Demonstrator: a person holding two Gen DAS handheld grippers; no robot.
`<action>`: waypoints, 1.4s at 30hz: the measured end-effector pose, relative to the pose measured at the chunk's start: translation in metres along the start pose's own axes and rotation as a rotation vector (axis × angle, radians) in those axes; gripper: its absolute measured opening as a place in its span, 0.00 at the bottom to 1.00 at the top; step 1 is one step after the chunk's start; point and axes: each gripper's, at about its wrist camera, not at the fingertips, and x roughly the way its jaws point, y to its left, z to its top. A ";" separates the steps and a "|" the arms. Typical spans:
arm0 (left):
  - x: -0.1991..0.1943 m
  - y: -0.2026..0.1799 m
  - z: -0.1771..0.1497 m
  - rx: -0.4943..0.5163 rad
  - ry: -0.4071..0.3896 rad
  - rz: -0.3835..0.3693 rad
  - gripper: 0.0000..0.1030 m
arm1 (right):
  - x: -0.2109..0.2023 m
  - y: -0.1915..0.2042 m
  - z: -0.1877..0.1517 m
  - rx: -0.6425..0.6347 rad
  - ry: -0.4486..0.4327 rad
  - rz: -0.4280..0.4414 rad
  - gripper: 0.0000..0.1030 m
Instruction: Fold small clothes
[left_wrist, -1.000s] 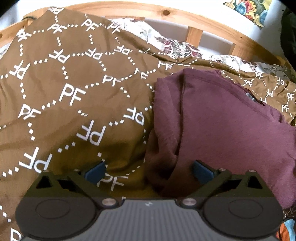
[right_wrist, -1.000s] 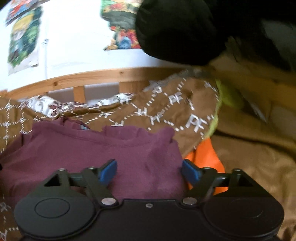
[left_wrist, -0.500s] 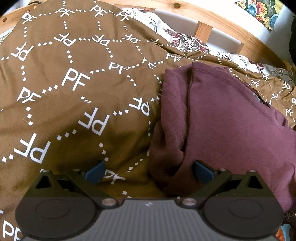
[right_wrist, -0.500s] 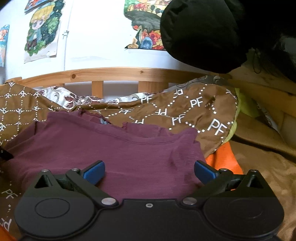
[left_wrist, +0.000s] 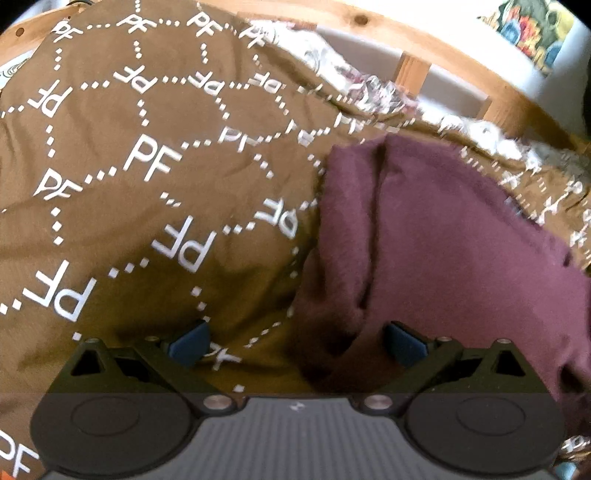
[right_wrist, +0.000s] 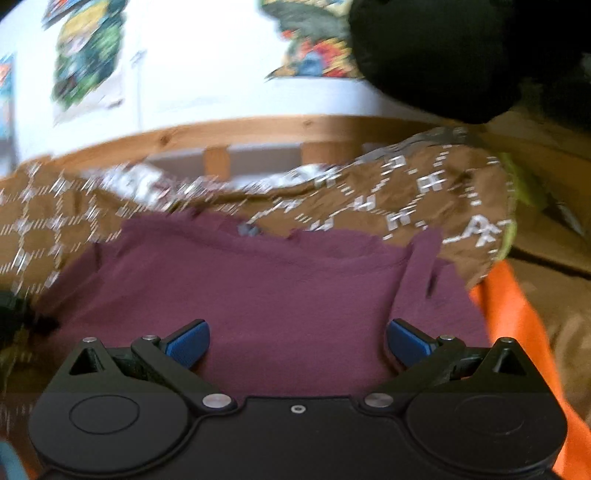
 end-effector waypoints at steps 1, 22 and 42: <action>-0.004 0.000 0.000 0.000 -0.023 -0.029 0.99 | 0.003 0.003 -0.005 -0.022 0.028 0.008 0.99; 0.038 -0.018 0.021 0.158 0.016 -0.189 0.99 | 0.017 -0.002 -0.017 0.020 0.071 0.062 1.00; 0.014 -0.038 0.037 0.117 0.085 -0.123 0.19 | 0.014 -0.004 -0.016 0.003 0.070 0.081 1.00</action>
